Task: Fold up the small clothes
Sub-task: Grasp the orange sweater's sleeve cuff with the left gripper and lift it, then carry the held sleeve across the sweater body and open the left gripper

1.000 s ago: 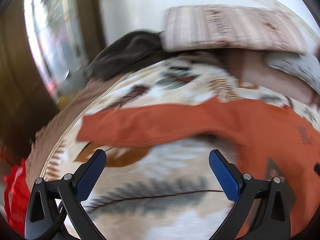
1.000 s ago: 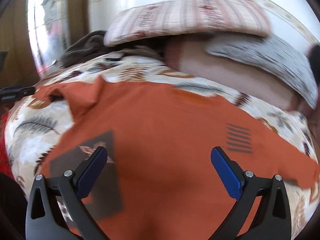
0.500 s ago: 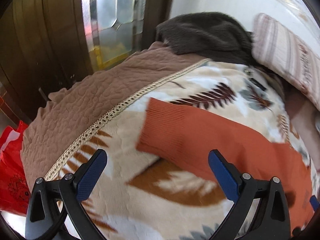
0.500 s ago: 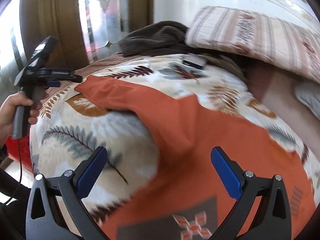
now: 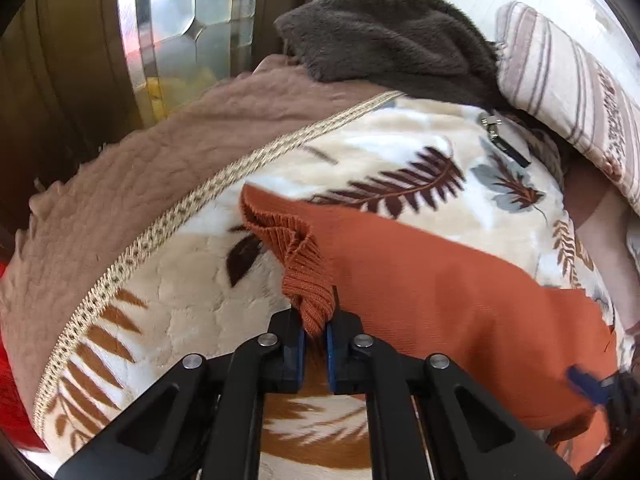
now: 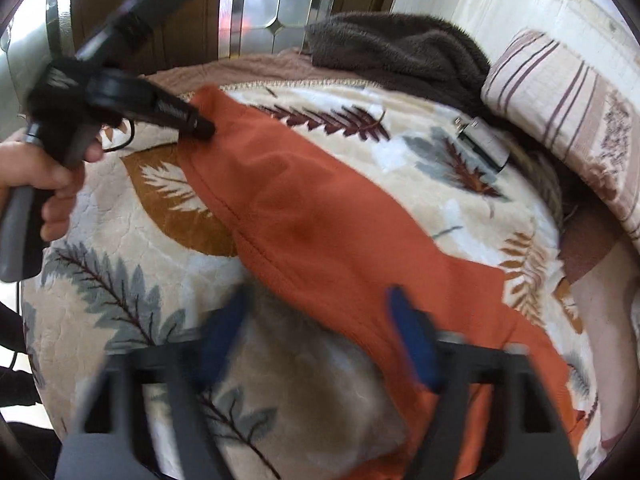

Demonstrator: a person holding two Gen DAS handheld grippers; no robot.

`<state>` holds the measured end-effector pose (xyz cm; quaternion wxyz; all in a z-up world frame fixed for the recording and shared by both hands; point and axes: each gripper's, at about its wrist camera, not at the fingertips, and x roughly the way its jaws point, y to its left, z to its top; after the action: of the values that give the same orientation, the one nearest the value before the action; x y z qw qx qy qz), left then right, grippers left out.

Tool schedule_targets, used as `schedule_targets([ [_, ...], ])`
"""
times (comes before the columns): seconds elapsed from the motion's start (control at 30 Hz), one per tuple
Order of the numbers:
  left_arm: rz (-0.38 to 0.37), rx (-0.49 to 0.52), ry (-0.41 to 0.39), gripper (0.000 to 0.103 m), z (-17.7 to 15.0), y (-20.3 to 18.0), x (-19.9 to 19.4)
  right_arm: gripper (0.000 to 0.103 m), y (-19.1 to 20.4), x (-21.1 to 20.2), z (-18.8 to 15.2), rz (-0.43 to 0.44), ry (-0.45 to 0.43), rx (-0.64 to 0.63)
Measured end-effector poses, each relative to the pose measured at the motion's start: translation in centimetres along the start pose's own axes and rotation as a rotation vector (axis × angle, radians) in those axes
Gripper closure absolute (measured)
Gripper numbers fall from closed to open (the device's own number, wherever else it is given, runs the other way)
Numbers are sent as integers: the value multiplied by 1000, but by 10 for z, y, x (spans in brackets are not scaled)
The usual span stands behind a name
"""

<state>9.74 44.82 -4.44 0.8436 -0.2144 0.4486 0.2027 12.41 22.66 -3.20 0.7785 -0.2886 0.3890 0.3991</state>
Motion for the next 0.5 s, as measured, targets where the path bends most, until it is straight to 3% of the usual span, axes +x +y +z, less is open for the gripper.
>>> schedule_targets([
  [0.07,-30,31,-39,99,3,-13,-16,65,-7,0,-1,67,-12,72],
  [0.17,-115,59,-101,99,12,-37,-49,74,-17,-18,-7,125,-73,145],
  [0.4,-306,208,-191,99,21,-134,-131,78,-61,-66,-42,221,-197,377],
  [0.5,-370,291,-196,99,12,-190,-154,72,-87,-84,-72,199,-200,462],
])
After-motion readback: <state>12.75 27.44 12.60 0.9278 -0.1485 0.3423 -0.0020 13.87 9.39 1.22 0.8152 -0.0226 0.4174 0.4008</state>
